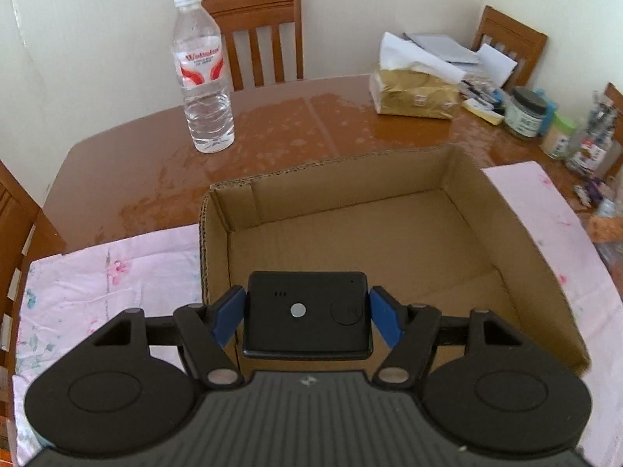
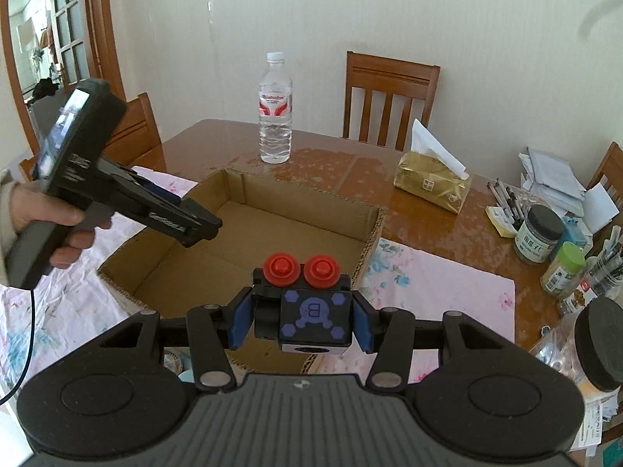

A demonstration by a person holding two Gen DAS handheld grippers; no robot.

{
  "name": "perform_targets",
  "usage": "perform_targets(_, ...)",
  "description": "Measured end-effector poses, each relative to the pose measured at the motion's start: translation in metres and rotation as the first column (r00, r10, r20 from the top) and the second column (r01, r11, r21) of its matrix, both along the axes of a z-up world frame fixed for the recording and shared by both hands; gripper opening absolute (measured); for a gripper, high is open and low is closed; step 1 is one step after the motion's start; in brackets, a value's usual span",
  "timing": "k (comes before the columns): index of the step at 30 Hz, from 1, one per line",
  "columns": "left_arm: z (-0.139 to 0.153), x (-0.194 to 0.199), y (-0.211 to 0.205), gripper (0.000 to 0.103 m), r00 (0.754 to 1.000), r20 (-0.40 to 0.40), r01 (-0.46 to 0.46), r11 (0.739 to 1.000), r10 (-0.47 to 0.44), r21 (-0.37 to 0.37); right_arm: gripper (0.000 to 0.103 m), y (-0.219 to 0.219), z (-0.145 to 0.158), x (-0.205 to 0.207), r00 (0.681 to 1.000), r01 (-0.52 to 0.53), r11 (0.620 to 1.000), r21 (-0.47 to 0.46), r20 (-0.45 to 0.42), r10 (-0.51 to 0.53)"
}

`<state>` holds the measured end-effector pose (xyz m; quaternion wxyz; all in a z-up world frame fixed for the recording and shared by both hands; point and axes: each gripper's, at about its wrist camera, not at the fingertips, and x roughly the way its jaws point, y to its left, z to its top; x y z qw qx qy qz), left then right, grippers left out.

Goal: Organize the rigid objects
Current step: 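Carry black pad into cardboard box and open left tool while right tool carries cube, then lower blue cube into cardboard box and open right tool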

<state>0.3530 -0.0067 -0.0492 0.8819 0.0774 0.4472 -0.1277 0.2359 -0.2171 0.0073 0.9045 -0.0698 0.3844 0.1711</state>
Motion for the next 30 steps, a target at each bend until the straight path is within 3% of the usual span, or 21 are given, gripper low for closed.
perform_targets(4, -0.005, 0.017, -0.002, 0.074, 0.998, 0.023, -0.051, 0.999, 0.051, 0.01, 0.057, 0.004, -0.002, 0.007, 1.0, -0.014, 1.0, -0.019, -0.023, 0.014)
perform_targets(6, 0.0, 0.02, -0.002, 0.094, 0.996, 0.05, -0.077, 0.997, 0.077, 0.009, 0.057, 0.005, -0.004, 0.011, 0.999, -0.014, 1.0, -0.022, -0.029, 0.014)
perform_targets(7, 0.004, 0.018, -0.002, 0.095, 0.994, 0.075, -0.08, 0.997, 0.078, 0.012, 0.057, 0.006, -0.005, 0.014, 0.999, -0.013, 1.0, -0.021, -0.033, 0.013)
perform_targets(12, 0.023, 0.0, 0.005, 0.096, 0.991, 0.12, -0.066, 0.998, 0.065, -0.001, 0.057, 0.01, -0.009, 0.027, 0.999, -0.024, 1.0, -0.017, -0.04, 0.023)
perform_targets(22, 0.046, -0.078, 0.048, 0.099, 0.974, 0.153, -0.162, 0.986, 0.166, -0.038, 0.057, 0.029, -0.022, 0.081, 0.996, -0.044, 0.999, -0.009, -0.071, 0.043)
perform_targets(25, 0.043, -0.106, 0.062, 0.099, 0.956, 0.172, -0.236, 0.971, 0.238, -0.03, 0.057, 0.039, -0.029, 0.099, 0.995, -0.053, 0.998, -0.02, -0.086, 0.051)
perform_targets(30, 0.032, -0.145, 0.083, 0.099, 0.931, 0.139, -0.336, 0.941, 0.338, -0.041, 0.057, 0.056, -0.04, 0.127, 0.994, -0.059, 0.996, -0.065, -0.092, 0.053)
